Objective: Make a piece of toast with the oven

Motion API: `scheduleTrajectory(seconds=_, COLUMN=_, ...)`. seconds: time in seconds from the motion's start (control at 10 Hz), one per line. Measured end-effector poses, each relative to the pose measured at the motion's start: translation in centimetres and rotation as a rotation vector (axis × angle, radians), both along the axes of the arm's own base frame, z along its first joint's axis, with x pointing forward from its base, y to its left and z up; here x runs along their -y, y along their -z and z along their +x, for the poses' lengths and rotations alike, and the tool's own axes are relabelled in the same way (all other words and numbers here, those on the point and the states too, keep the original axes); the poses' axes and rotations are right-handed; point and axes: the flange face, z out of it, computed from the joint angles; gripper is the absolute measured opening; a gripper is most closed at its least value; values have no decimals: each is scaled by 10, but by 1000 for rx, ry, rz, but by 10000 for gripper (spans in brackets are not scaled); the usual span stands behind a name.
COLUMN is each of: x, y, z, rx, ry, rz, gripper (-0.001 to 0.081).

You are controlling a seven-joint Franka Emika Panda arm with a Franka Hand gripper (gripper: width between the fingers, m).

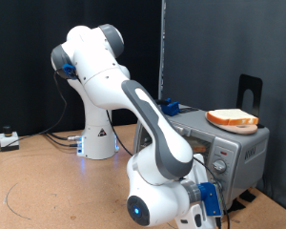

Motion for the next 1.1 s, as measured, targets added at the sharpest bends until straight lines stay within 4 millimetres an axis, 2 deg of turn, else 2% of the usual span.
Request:
scheduleTrajectory(seconds=0.3, x=3, y=-3, z=5, rx=1, ry=23, rz=-10, gripper=105)
scheduleTrajectory(seconds=0.4, x=6, y=-7, z=9, rx=0, ry=31, rz=-15, gripper=281)
scheduleTrajectory(seconds=0.5, x=8, y=-9, z=11, rx=-1, ry=36, rz=-18, gripper=281)
scheduleTrajectory(seconds=0.6, x=10, y=-11, z=14, rx=1, ry=42, rz=-20, gripper=465)
scheduleTrajectory(seconds=0.7, x=14, y=-14, z=15, rx=-12, ry=45, rz=-15, gripper=465)
scheduleTrajectory(seconds=0.8, x=21, y=-21, z=14, rx=-54, ry=35, rz=4, gripper=648)
scheduleTrajectory(seconds=0.9, x=32, y=-30, z=12, rx=-103, ry=12, rz=21, gripper=756)
scheduleTrajectory(seconds=1.0, x=45, y=-39, z=8, rx=-161, ry=-25, rz=15, gripper=756)
scheduleTrajectory(seconds=1.1, x=58, y=-47, z=7, rx=-222, ry=-65, rz=-8, gripper=799)
